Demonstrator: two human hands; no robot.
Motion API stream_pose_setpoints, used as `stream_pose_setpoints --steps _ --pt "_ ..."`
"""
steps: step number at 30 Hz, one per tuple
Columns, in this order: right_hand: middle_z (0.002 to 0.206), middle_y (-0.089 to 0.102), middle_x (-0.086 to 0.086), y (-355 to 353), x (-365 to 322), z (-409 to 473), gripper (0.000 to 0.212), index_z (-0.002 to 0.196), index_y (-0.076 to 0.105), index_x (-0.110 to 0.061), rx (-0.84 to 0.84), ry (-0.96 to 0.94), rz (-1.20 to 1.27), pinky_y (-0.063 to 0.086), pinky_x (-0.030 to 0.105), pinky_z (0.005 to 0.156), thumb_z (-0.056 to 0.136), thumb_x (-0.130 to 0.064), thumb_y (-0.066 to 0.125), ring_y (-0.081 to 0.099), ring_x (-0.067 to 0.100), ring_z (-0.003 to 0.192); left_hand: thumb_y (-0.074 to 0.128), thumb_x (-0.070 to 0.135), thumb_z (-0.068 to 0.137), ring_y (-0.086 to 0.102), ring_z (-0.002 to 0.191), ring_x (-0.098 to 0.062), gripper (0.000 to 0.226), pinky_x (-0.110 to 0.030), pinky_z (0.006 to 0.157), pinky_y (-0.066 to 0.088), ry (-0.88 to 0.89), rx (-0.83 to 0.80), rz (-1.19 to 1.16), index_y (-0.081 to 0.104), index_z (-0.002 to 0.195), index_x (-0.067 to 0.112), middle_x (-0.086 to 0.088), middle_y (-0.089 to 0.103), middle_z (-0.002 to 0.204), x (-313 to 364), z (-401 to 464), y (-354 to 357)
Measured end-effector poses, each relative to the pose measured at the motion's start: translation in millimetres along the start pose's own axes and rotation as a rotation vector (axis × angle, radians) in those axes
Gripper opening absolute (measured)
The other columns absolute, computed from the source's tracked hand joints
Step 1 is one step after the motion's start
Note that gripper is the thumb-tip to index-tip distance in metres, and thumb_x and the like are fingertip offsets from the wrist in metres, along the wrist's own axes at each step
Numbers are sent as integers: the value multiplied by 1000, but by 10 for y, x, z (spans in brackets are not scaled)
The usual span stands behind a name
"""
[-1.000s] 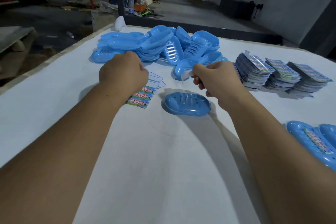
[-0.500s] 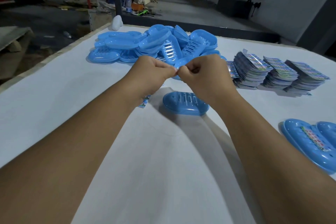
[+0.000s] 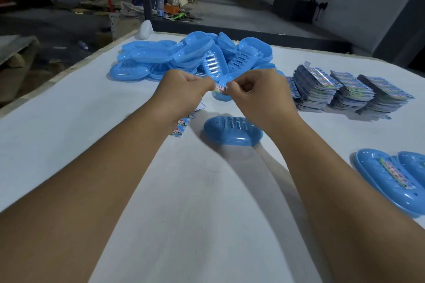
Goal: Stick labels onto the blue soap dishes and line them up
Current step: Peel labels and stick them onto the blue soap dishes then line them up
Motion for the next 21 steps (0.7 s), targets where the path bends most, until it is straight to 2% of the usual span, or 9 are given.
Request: stream_pose_setpoints --steps 4,7,9,11,14,16,18,19,21 --pt "54 58 4 -31 93 49 34 68 71 -8 -56 115 57 42 29 56 85 -36 72 43 15 50 75 35 81 33 36 -5 32 -24 50 36 -17 16 -22 61 56 22 15 34 40 9 14 -1" --pt "74 68 18 -57 94 60 33 72 73 -4 -118 226 200 44 31 56 84 -35 75 46 14 54 76 37 80 37 38 -4 29 -22 49 38 -27 22 -24 63 61 21 12 39 44 8 15 -2" --pt "76 70 16 -89 96 75 29 72 74 -8 -155 290 253 43 27 51 82 -35 77 48 14 55 77 38 79 34 40 -7 31 -20 47 36 -35 16 -17 59 60 22 9 38 51 4 18 -4" --pt "69 70 10 -123 107 80 27 73 75 -10 -218 347 278 42 23 45 79 -36 77 50 15 57 77 37 78 29 40 -10 35 -17 40 30 -45 -6 -20 52 60 21 7 34 54 -2 19 -4" --pt "65 67 0 -153 124 78 26 72 75 -9 -267 389 276 41 21 45 77 -34 75 51 14 59 77 34 77 25 46 -15 33 -16 40 23 -56 -22 -42 50 67 19 -2 34 67 -7 15 4" --pt "63 66 0 -190 131 89 26 71 75 -9 -258 404 260 40 21 45 77 -34 74 50 12 56 77 34 78 25 38 -12 31 -13 36 23 -53 -19 -8 53 70 16 1 37 61 -14 13 10" --pt "58 66 -4 -245 135 93 20 70 73 -11 -280 417 270 37 17 41 77 -30 75 50 8 49 77 36 80 30 30 -7 33 -12 34 25 -51 -27 40 59 67 12 9 43 46 -21 -4 21" --pt "57 66 -6 -274 139 90 17 70 72 -14 -306 420 275 35 15 39 77 -29 75 50 6 46 78 39 79 36 33 -8 33 -13 37 28 -54 -35 61 66 71 9 9 46 45 -28 -15 33" --pt "58 66 -7 -326 149 78 14 71 69 -18 -375 420 262 33 15 38 76 -28 76 49 5 45 80 46 77 39 41 -13 44 -18 42 31 -48 -37 89 74 93 5 4 51 54 -41 -44 63"
Point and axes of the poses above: each hand's wrist, its own z-axis towards the middle knuckle, its own y-axis out of the palm, x = y × z, the point moved 1 cm from there along z, towards the middle knuckle
